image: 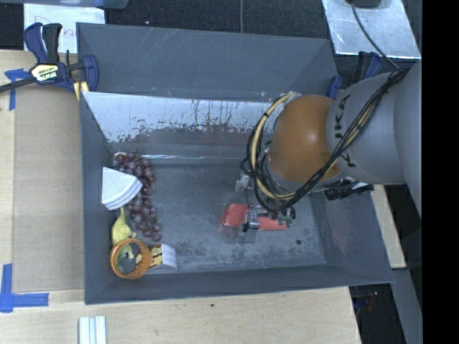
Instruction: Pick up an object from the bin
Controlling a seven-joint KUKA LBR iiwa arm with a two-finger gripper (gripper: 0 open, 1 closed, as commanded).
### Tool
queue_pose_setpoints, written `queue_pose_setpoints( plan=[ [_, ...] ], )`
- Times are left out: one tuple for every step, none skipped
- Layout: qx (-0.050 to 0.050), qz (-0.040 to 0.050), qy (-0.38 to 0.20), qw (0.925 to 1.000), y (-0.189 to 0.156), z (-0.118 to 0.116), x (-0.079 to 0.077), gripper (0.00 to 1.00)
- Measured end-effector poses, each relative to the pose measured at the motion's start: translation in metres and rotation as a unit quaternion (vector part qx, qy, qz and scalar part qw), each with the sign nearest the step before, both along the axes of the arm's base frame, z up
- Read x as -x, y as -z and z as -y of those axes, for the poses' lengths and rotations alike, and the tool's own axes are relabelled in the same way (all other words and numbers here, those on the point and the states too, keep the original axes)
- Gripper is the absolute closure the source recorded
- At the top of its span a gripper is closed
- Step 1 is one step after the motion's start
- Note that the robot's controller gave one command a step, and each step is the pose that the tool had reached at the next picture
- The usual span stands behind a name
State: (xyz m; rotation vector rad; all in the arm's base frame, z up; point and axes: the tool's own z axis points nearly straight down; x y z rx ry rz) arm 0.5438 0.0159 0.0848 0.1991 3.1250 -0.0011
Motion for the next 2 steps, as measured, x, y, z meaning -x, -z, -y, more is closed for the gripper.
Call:
queue_pose_setpoints(
  plan=[
    [0.000,0.0021,0.064,0.9979,0.0126,0.0433,-0.0243,1.00],
    [0.000,0.0021,0.064,0.9979,0.0126,0.0433,-0.0243,1.00]
  ],
)
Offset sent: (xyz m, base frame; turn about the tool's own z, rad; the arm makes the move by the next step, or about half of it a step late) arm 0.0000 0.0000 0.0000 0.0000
